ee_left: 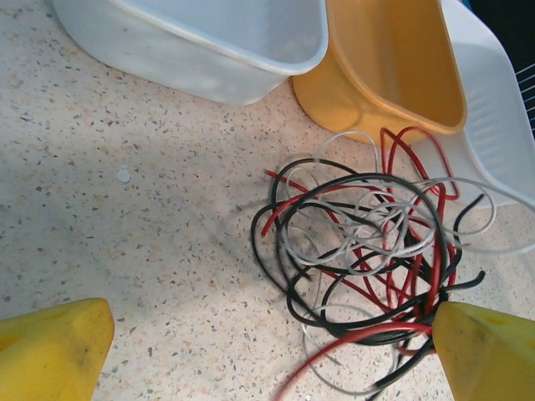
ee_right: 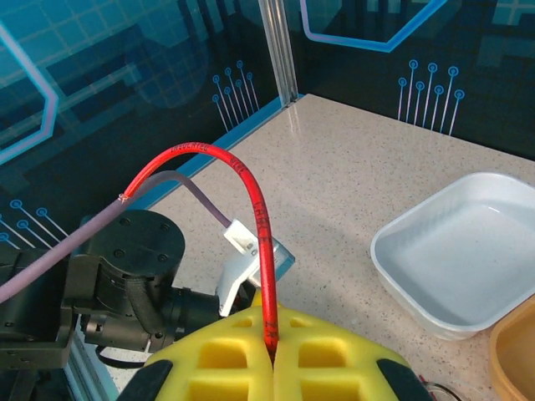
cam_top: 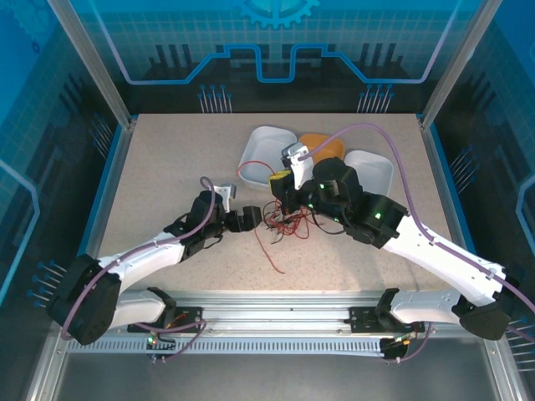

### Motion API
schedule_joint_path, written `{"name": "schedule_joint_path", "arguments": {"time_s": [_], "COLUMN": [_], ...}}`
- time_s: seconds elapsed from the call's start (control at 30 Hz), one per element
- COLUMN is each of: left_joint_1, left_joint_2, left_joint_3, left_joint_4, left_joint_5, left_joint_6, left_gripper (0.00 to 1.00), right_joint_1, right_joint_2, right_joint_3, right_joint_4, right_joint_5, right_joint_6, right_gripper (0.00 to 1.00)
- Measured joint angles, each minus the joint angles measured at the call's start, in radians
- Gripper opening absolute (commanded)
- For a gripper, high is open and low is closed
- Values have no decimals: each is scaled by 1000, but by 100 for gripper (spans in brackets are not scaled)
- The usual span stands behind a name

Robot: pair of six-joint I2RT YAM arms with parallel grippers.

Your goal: Untangle the cables

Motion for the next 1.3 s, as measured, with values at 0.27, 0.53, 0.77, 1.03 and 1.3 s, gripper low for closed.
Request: {"name": "schedule_joint_path", "arguments": {"time_s": [0.27, 0.53, 0.77, 1.03, 1.3], "left_joint_1": [-7, -8, -8, -8, -8], "left_joint_2": [16, -105, -125, -125, -125], "left_joint_3": [1, -10, -31, -31, -31], "left_joint_4": [10, -29, -34, -32, -31], "left_joint_5": [11, -6, -42, -60, -61], "left_joint_6": [11, 69, 68, 60, 44], "left_gripper": [99, 99, 99, 99, 99], "right_joint_1": [-2, -2, -2, -2, -8], "right_joint_2": [0, 0, 7, 79, 110], "right_joint_3": [-1, 63, 213, 407, 564], "right_joint_4": [-10, -65, -78, -123, -171], "right_joint_5": [19, -6, -70, -124, -180], "right_joint_6": [0, -13, -65, -119, -155], "right_gripper": [0, 0, 0, 0, 0]}}
